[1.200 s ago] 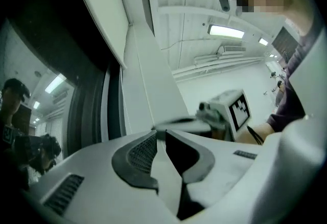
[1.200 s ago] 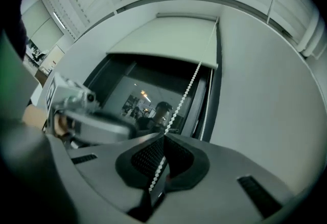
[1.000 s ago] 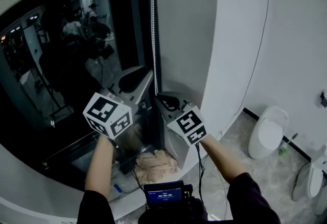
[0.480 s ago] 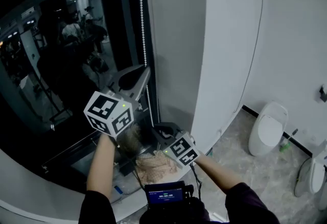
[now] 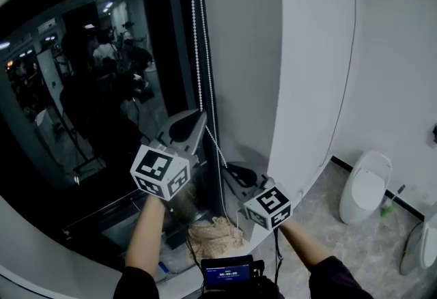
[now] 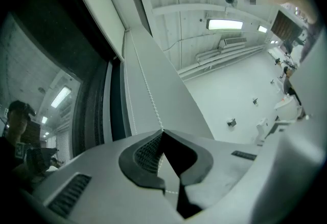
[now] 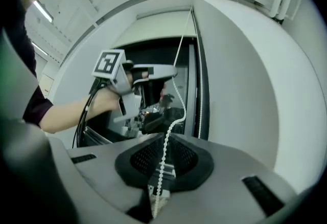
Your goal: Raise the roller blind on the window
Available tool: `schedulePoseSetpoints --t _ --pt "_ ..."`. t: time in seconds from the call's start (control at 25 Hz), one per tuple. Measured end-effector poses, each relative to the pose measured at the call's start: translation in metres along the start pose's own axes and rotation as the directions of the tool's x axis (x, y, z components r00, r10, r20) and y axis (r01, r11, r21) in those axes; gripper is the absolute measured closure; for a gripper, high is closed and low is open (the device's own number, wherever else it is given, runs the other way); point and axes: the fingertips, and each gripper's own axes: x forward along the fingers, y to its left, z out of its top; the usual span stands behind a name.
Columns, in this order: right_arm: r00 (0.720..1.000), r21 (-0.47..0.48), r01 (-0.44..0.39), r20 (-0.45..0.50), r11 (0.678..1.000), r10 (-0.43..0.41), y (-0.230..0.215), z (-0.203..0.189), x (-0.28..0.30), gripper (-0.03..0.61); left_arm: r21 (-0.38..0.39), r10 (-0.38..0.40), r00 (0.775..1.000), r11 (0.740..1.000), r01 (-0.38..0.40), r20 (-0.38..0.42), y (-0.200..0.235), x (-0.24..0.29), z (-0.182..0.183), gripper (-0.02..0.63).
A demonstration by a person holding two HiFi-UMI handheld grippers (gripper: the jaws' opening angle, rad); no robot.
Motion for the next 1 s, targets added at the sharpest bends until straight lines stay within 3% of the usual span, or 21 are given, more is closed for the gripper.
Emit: schedulePoseSetpoints --t 0.12,0.36,0.6,0.76,0.92,1.0 --pt "0.998 -0.008 0.0 0.068 1.0 0.0 -0.005 0.037 -0.006 0.566 0.034 -0.007 0.999 0.999 0.009 -0.044 -0.008 0.002 -0.018 0.604" --pt "0.979 -0.003 -0.014 0.202 1.0 0.015 -0.009 0.104 -0.017 0.566 -0.018 -0.051 0.988 0.999 0.049 -0.144 -0.032 0.004 -0.083 0.604" --pt "0.973 -0.027 0.003 0.232 1.0 0.003 -0.016 0.121 -0.013 0.566 -0.052 -0.114 0.968 0.993 0.105 -0.223 -0.066 -0.003 -0.135 0.604" --pt "0.975 -0.039 0.038 0.22 0.999 -0.029 -0.028 0.129 -0.003 0.566 -0.077 -0.147 0.968 0.988 0.134 -0.202 -0.08 -0.011 -0.129 0.603" --pt "0.969 -0.025 0.04 0.245 0.999 -0.032 -0.033 0.141 0.003 0.566 -0.047 -0.109 0.983 0.994 0.103 -0.149 -0.081 -0.021 -0.115 0.603" --pt "0.965 -0.01 0.043 0.259 0.999 -0.039 -0.035 0.143 0.004 0.566 -0.085 -0.089 0.989 0.993 0.079 -0.122 -0.077 -0.025 -0.111 0.601"
